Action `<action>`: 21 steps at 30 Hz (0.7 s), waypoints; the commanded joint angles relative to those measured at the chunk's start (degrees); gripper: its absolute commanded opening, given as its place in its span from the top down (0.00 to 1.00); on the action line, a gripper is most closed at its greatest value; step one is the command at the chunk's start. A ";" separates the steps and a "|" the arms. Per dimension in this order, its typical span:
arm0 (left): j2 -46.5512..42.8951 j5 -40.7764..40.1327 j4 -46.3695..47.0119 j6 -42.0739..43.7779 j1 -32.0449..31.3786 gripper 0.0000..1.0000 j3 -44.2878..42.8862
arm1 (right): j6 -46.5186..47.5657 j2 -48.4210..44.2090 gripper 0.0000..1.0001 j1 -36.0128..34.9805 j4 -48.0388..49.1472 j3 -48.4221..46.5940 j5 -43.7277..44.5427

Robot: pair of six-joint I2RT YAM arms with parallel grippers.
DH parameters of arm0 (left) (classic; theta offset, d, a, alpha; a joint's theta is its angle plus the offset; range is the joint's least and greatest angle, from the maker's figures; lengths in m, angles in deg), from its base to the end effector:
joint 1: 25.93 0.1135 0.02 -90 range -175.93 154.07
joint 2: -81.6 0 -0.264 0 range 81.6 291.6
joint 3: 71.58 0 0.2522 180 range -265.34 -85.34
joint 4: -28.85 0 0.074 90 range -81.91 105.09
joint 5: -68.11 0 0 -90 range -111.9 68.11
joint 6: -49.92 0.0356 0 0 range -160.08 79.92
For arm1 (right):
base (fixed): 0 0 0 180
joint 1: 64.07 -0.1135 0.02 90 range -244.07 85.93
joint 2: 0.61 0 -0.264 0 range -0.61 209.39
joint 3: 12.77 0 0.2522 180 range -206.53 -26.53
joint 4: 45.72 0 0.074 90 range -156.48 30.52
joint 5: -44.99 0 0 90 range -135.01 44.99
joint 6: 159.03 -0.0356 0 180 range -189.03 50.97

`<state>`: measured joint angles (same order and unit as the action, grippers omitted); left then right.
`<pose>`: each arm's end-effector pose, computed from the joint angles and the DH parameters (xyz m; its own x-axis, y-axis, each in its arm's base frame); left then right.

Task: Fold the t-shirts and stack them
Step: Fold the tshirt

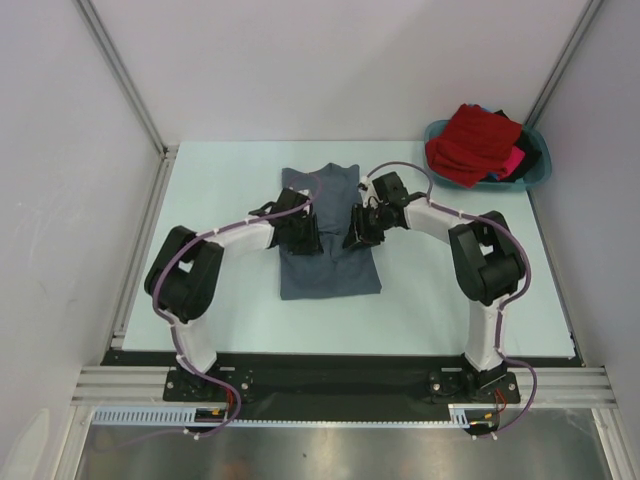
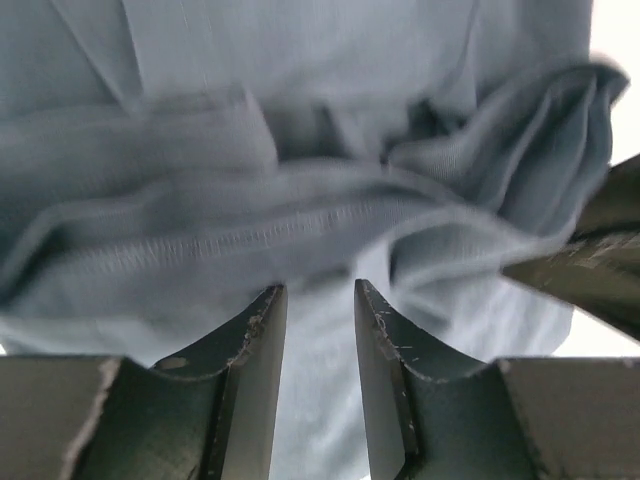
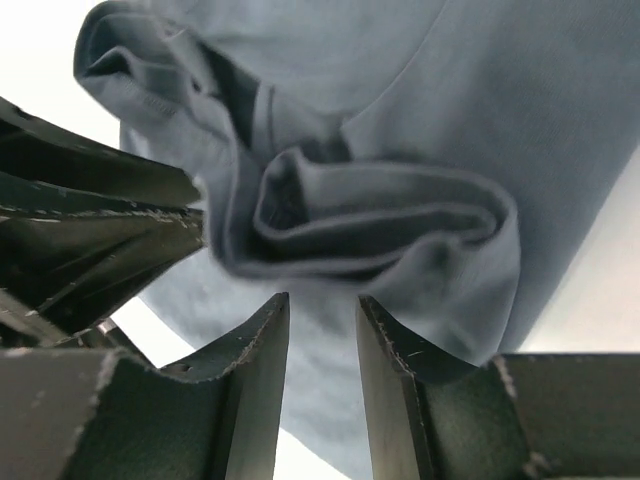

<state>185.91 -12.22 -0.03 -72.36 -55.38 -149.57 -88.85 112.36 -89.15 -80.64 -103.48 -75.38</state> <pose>0.3224 -0.1889 0.1679 -0.9080 -0.0919 -0.4088 0.0985 0.9015 -0.4214 0.3666 0.1914 0.1730 -0.9242 -0.1095 -0.3658 -0.3195 0.7467 0.5835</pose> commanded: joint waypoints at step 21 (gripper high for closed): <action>4.51 -20.91 -7.39 8.80 5.19 0.59 -7.85 | 1.62 9.64 0.64 9.00 -0.98 -8.75 14.10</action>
<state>192.07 -28.07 -6.67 -66.54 -51.05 -158.18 -88.54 120.68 -82.20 -80.54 -111.83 -69.48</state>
